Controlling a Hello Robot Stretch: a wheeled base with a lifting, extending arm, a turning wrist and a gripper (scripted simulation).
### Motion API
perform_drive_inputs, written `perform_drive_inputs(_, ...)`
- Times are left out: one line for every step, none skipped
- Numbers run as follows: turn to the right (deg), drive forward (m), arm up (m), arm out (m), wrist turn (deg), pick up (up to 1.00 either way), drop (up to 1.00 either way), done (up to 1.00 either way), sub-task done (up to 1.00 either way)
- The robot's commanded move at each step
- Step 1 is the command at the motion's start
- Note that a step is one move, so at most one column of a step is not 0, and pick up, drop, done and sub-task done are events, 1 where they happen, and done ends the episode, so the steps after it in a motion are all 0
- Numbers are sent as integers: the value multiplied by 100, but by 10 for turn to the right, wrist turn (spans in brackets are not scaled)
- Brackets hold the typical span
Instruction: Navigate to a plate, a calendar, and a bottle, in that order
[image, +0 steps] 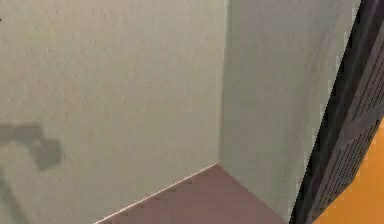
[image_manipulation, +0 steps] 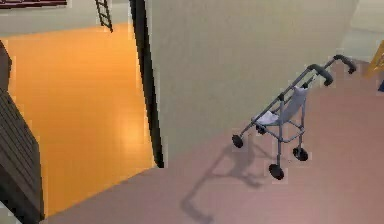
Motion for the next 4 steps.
perform_drive_inputs(450, 0, 0, 0, 0, 0, 0, 0, 0)
perform_drive_inputs(210, 0, 0, 0, 0, 0, 0, 0, 0)
perform_drive_inputs(0, 100, 0, 0, 0, 0, 0, 0, 0)
perform_drive_inputs(0, 80, 0, 0, 0, 0, 0, 0, 0)
